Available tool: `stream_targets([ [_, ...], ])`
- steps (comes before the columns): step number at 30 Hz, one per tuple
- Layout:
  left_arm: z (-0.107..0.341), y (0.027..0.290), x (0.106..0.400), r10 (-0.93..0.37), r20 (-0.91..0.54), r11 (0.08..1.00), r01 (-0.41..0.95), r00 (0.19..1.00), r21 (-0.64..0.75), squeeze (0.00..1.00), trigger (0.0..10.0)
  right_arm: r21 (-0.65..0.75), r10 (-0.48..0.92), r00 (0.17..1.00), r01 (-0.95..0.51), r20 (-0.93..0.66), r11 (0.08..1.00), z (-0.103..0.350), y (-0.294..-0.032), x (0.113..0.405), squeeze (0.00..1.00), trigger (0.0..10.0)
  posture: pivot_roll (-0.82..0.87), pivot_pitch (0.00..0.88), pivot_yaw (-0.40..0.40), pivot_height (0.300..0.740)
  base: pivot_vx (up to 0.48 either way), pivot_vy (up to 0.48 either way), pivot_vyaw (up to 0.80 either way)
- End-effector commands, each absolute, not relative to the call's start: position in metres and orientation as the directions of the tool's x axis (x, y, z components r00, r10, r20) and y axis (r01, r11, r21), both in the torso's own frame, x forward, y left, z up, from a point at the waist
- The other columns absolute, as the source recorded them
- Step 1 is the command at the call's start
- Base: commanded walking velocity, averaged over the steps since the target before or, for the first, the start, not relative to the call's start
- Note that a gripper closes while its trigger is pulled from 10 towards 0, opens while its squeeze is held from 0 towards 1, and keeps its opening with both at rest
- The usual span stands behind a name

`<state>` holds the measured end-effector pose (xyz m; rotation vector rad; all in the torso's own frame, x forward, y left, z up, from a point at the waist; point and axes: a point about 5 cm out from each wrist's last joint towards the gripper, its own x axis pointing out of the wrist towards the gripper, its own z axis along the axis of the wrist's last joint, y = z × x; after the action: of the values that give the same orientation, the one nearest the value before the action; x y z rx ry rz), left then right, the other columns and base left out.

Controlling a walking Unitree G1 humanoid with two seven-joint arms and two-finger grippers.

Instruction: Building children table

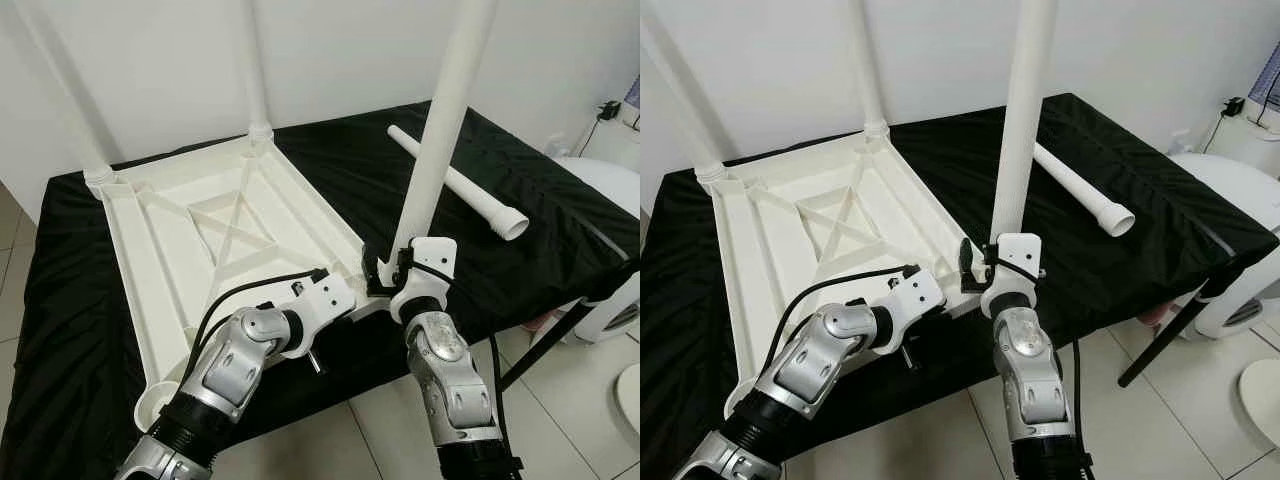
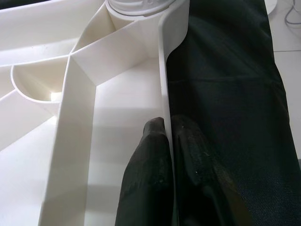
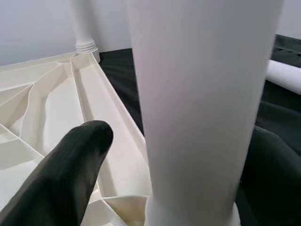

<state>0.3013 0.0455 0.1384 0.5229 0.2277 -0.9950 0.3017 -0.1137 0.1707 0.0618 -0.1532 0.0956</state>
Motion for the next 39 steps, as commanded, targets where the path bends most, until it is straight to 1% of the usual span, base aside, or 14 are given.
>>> stream_targets([
  [1, 0.134, 0.056, 0.308, -0.65, -0.4, 0.528, 0.762, 0.646, 0.375, 0.0, 10.0, 0.053, 0.102, 0.981, -0.112, 0.167, 0.992, 0.173, -0.113, 0.3, 1.0, 10.0, -0.14, 0.039, 0.047, 0.74, 0.0, 0.0, 0.0],
  [2, 0.134, 0.056, 0.308, -0.65, -0.4, 0.527, 0.762, 0.646, 0.375, 0.0, 10.0, 0.046, 0.114, 0.978, -0.124, 0.175, 0.991, 0.175, -0.117, 0.302, 1.0, 10.0, -0.14, 0.039, 0.047, 0.74, 0.0, 0.0, 0.0],
  [3, 0.135, 0.056, 0.308, -0.65, -0.399, 0.528, 0.762, 0.647, 0.375, 0.0, 10.0, 0.038, 0.154, 0.972, -0.163, 0.179, 0.986, 0.177, -0.118, 0.303, 0.02, 10.0, -0.13, 0.037, 0.041, 0.74, 0.0, 0.0, 0.0],
  [5, 0.135, 0.056, 0.308, -0.65, -0.398, 0.528, 0.761, 0.647, 0.376, 0.0, 10.0, 0.032, 0.183, 0.966, -0.192, 0.181, 0.981, 0.178, -0.119, 0.304, 0.02, 10.0, -0.13, 0.037, 0.041, 0.74, 0.0, 0.0, 0.0],
  [6, 0.135, 0.056, 0.309, -0.65, -0.397, 0.529, 0.761, 0.648, 0.377, 0.0, 10.0, 0.023, 0.223, 0.956, -0.232, 0.189, 0.972, 0.179, -0.12, 0.305, 0.0, 10.0, -0.13, 0.038, 0.041, 0.74, 0.0, 0.0, 0.0],
  [9, 0.136, 0.056, 0.31, -0.649, -0.395, 0.531, 0.759, 0.65, 0.376, 0.0, 10.0, 0.005, 0.321, 0.926, -0.328, 0.198, 0.945, 0.184, -0.125, 0.308, 0.0, 10.0, -0.13, 0.04, 0.042, 0.74, 0.0, 0.0, 0.0],
  [10, 0.136, 0.056, 0.31, -0.649, -0.395, 0.531, 0.759, 0.65, 0.376, 0.0, 10.0, 0.005, 0.321, 0.926, -0.328, 0.198, 0.945, 0.184, -0.125, 0.308, 0.0, 10.0, -0.13, 0.04, 0.042, 0.74, 0.0, 0.0, 0.0],
  [13, 0.137, 0.057, 0.311, -0.647, -0.393, 0.534, 0.756, 0.653, 0.377, 0.0, 10.0, -0.036, 0.413, 0.89, -0.414, 0.194, 0.909, 0.187, -0.132, 0.312, 0.0, 10.0, -0.13, 0.041, 0.045, 0.74, 0.0, 0.0, 0.0],
  [15, 0.137, 0.057, 0.312, -0.646, -0.392, 0.535, 0.755, 0.655, 0.379, 0.0, 10.0, -0.069, 0.507, 0.848, -0.503, 0.153, 0.862, 0.184, -0.137, 0.316, 0.0, 10.0, -0.13, 0.044, 0.048, 0.74, 0.0, 0.0, 0.0],
  [20, 0.138, 0.057, 0.312, -0.646, -0.392, 0.535, 0.755, 0.655, 0.38, 0.0, 10.0, -0.09, 0.569, 0.816, -0.562, 0.104, 0.822, 0.178, -0.142, 0.319, 0.0, 10.0, -0.13, 0.045, 0.052, 0.74, 0.0, 0.0, 0.0],
  [22, 0.138, 0.057, 0.312, -0.648, -0.392, 0.532, 0.757, 0.653, 0.38, 0.0, 10.0, -0.122, 0.634, 0.773, -0.626, 0.033, 0.77, 0.169, -0.148, 0.323, 0.0, 10.0, -0.13, 0.047, 0.057, 0.74, 0.0, 0.0, 0.0],
  [29, 0.139, 0.058, 0.313, -0.65, -0.392, 0.53, 0.758, 0.651, 0.38, 0.0, 10.0, -0.127, 0.664, 0.748, -0.658, 0.004, 0.742, 0.164, -0.154, 0.327, 0.0, 10.0, -0.13, 0.046, 0.064, 0.74, 0.0, 0.0, 0.0],
  [31, 0.139, 0.057, 0.313, -0.651, -0.393, 0.528, 0.759, 0.65, 0.382, 0.0, 10.0, -0.138, 0.678, 0.735, -0.674, -0.025, 0.725, 0.16, -0.162, 0.332, 0.0, 10.0, -0.13, 0.045, 0.066, 0.74, 0.0, 0.0, 0.0],
  [39, 0.14, 0.057, 0.313, -0.653, -0.393, 0.526, 0.761, 0.648, 0.379, 0.0, 10.0, -0.159, 0.688, 0.725, -0.684, -0.041, 0.712, 0.161, -0.172, 0.338, 0.0, 10.0, -0.13, 0.045, 0.07, 0.74, 0.0, 0.0, 0.0],
])
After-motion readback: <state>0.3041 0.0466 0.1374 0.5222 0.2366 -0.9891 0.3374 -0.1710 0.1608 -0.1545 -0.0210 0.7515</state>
